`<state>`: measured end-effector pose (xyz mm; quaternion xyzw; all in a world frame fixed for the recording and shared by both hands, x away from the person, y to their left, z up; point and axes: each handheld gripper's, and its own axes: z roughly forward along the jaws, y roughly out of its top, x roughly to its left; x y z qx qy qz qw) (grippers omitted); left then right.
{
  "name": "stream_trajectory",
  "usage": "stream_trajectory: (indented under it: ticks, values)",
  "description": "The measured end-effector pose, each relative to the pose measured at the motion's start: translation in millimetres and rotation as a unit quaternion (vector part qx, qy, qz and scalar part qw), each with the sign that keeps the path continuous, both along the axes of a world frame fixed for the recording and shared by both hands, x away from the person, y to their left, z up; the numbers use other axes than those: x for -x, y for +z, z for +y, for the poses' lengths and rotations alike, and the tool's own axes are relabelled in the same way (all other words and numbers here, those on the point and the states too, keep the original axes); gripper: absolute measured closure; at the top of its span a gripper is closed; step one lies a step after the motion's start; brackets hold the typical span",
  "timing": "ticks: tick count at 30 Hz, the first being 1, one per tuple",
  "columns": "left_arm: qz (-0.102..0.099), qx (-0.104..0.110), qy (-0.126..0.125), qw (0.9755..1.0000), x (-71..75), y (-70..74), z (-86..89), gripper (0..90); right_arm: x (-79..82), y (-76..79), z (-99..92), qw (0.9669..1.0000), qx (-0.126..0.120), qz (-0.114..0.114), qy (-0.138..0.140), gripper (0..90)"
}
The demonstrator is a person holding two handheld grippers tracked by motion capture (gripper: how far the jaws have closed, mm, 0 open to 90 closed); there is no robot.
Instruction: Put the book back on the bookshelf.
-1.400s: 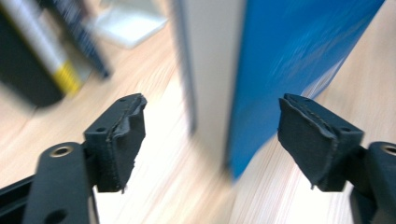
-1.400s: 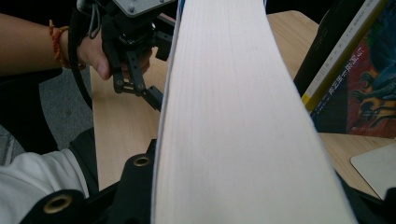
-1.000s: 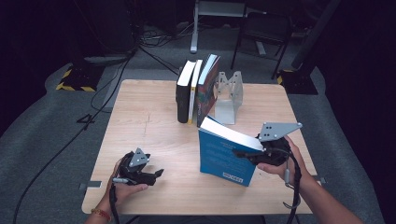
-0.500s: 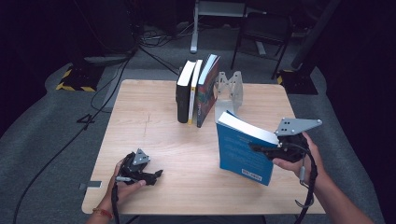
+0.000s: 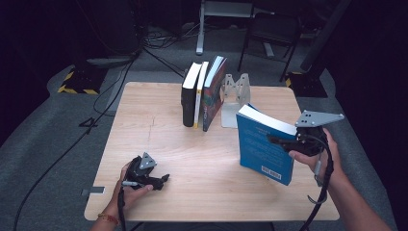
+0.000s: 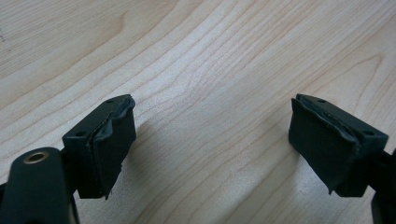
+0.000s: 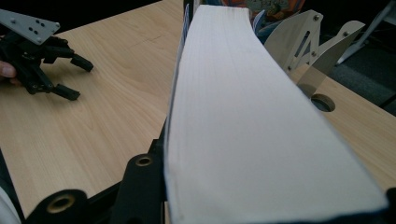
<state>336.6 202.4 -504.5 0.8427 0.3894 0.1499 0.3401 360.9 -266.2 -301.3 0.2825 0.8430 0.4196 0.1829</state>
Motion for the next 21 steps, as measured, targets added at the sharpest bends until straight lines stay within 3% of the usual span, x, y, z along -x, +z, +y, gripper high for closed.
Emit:
stream_trajectory:
  ticks: [11,21]
  values:
    - [0.0,0.0,0.0,1.0,-0.2,0.0,0.0,15.1,-24.4,15.7,16.9,0.9993,0.005,-0.016,-0.033,61.1]
    - [0.001,0.0,0.0,1.0,-0.1,0.2,0.0,15.0,-62.3,24.1,42.5,0.9965,-0.007,-0.029,-0.078,61.0]
